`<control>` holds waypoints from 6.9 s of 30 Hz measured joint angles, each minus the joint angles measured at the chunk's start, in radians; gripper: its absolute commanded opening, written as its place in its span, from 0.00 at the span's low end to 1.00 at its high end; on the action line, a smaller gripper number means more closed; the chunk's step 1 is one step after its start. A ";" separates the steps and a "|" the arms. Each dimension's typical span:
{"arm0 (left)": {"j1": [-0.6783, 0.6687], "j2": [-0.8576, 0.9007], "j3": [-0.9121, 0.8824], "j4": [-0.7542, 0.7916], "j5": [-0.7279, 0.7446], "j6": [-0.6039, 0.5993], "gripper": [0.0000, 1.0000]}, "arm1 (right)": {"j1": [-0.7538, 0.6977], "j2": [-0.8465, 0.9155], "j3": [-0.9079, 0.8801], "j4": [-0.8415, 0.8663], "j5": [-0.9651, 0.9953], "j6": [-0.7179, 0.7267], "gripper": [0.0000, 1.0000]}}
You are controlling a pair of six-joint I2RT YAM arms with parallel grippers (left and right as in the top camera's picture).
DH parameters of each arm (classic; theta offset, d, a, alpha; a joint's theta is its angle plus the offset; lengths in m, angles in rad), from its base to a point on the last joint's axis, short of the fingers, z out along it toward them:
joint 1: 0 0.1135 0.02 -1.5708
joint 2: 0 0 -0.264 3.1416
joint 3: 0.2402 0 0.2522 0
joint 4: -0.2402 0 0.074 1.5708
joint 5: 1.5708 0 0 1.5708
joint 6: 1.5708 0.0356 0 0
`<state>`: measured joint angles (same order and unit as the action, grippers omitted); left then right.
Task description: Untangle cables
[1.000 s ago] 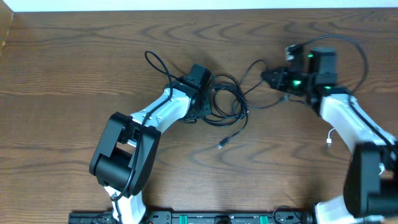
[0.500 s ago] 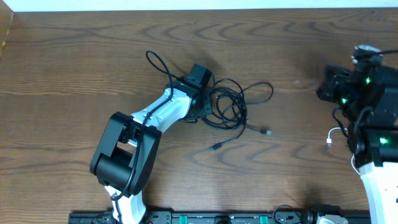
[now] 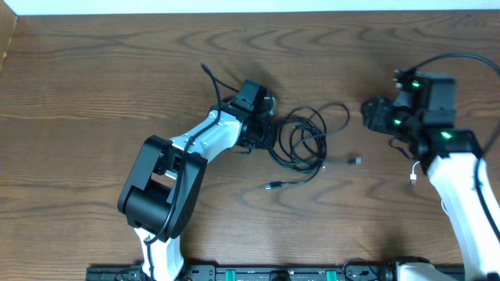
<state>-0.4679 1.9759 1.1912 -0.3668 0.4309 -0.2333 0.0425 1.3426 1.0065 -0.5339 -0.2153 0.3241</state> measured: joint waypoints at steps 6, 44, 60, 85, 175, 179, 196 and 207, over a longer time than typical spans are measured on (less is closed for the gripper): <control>0.000 -0.002 0.000 0.002 -0.053 0.187 0.08 | 0.059 0.161 0.000 0.108 -0.029 0.007 0.53; -0.026 -0.010 0.000 0.008 -0.158 0.207 0.08 | 0.166 0.502 0.000 0.314 0.238 0.696 0.58; -0.192 -0.068 -0.003 -0.080 -0.179 0.152 0.08 | 0.165 0.633 0.055 0.552 0.296 0.866 0.35; -0.124 -0.500 -0.006 -0.255 -0.199 0.287 0.07 | -0.253 0.670 0.067 0.587 0.049 0.467 0.40; -0.104 -0.066 -0.007 0.014 -0.406 -0.433 0.08 | 0.142 -0.110 0.012 -0.201 -0.383 -0.468 0.01; -0.104 -0.066 -0.007 0.008 -0.412 -0.445 0.08 | 0.142 -0.114 0.012 -0.186 -0.342 -0.459 0.02; -0.097 -0.066 -0.007 -0.003 -0.394 -0.437 0.08 | 0.142 -0.032 0.012 -0.235 0.378 0.129 0.50; -0.096 -0.066 -0.007 -0.002 -0.299 -0.311 0.08 | 0.146 0.056 0.012 -0.181 0.176 0.111 0.58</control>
<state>-0.5636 1.9095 1.1839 -0.3687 0.1322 -0.5438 0.1883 1.3991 1.0187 -0.7151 -0.0391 0.4347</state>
